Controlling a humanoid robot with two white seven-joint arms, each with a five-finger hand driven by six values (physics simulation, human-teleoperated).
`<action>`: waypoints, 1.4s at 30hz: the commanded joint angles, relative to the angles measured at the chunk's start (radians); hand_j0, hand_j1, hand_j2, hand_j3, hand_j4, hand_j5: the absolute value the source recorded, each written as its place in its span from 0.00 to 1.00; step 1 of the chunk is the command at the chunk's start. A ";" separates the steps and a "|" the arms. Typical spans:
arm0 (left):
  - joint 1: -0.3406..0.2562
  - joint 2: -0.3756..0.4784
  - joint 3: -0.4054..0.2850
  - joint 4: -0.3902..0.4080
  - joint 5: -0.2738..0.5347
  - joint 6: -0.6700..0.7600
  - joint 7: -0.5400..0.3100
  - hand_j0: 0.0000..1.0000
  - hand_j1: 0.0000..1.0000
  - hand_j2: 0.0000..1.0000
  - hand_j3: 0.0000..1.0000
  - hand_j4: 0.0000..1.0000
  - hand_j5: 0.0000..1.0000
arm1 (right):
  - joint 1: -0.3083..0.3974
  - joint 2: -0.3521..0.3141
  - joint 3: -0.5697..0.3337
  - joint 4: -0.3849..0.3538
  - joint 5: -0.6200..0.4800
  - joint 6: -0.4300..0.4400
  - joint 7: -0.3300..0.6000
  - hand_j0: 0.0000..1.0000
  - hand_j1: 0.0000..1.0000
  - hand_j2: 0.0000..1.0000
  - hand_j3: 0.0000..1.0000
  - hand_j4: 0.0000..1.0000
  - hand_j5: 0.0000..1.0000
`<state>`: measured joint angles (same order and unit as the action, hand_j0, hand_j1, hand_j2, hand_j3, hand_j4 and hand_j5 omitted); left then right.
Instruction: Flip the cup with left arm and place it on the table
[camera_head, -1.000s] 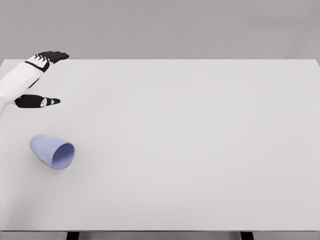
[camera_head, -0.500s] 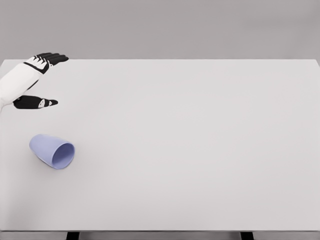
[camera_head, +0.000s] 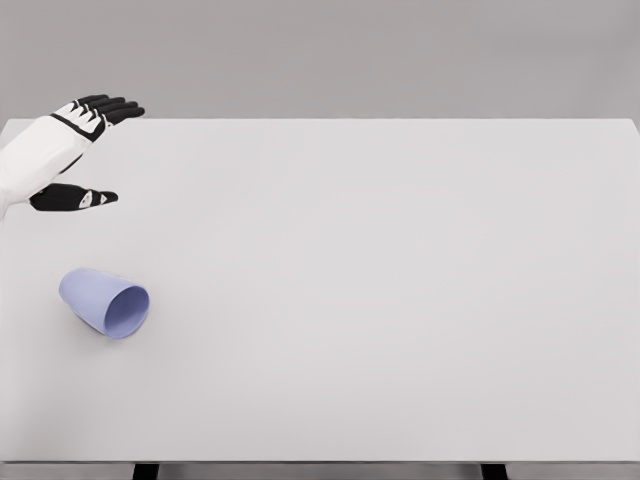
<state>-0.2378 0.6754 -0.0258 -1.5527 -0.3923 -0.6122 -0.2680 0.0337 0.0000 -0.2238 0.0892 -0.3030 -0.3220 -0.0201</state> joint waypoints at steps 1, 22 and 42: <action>0.000 0.004 0.000 -0.003 0.007 0.001 0.000 1.00 1.00 1.00 1.00 1.00 1.00 | 0.000 0.000 0.000 0.000 -0.001 0.000 0.000 1.00 1.00 1.00 1.00 1.00 1.00; 0.055 0.639 -0.266 -0.188 0.193 0.001 0.000 1.00 1.00 1.00 1.00 1.00 1.00 | 0.000 0.000 0.000 0.000 -0.001 0.000 0.000 1.00 1.00 1.00 1.00 1.00 1.00; 0.061 0.733 -0.470 -0.241 0.454 0.001 0.001 1.00 1.00 1.00 1.00 1.00 1.00 | 0.000 0.000 0.000 0.000 -0.001 0.000 0.000 1.00 1.00 1.00 1.00 1.00 1.00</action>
<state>-0.1764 1.4069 -0.4844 -1.7868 0.0418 -0.6122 -0.2674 0.0337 0.0000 -0.2238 0.0892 -0.3030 -0.3220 -0.0201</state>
